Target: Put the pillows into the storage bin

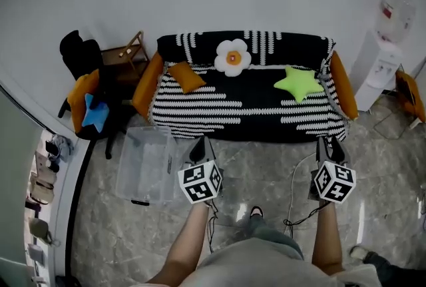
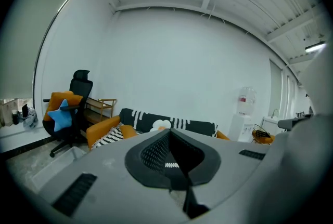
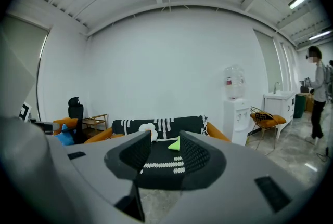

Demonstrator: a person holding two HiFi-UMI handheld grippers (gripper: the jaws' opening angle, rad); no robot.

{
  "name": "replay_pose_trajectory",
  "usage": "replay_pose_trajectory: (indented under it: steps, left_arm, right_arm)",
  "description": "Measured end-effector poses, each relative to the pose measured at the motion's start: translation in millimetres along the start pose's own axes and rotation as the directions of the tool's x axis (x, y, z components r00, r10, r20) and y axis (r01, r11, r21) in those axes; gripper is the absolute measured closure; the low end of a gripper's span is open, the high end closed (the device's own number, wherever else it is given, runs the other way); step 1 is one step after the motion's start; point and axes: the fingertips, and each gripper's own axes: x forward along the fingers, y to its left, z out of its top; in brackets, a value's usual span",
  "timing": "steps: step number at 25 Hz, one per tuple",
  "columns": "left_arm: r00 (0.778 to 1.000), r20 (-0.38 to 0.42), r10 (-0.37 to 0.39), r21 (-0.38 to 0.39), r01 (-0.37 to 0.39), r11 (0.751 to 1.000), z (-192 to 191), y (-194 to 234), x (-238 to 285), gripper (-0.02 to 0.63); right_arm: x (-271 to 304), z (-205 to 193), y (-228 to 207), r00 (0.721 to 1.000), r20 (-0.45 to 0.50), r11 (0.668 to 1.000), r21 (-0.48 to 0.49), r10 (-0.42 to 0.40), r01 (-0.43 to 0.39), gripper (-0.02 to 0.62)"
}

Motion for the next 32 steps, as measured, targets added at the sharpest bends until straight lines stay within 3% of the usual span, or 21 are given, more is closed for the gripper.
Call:
replay_pose_trajectory:
  steps: [9,17,23,32]
  left_arm:
    - [1.000,-0.010,0.012,0.015,-0.011,1.000,31,-28,124,0.603]
    - [0.999,-0.025,0.033,0.023,-0.033,0.999,44,-10,202,0.603]
    - [1.000,-0.019,-0.010,0.012,0.010,1.000,61,8,292,0.603]
    - [0.992,-0.043,-0.116,0.058,0.118,0.991,123,38,458,0.603]
  right_arm:
    - [138,48,-32,1.000,0.002,1.000,0.018,0.020,-0.020,0.425]
    - [216,49,-36,0.999,-0.032,0.999,0.046,0.010,-0.009,0.430]
    - [288,64,-21,1.000,-0.028,0.999,0.031,-0.014,0.015,0.428]
    - [410,115,5,0.993,-0.010,0.990,0.079,-0.114,0.115,0.425]
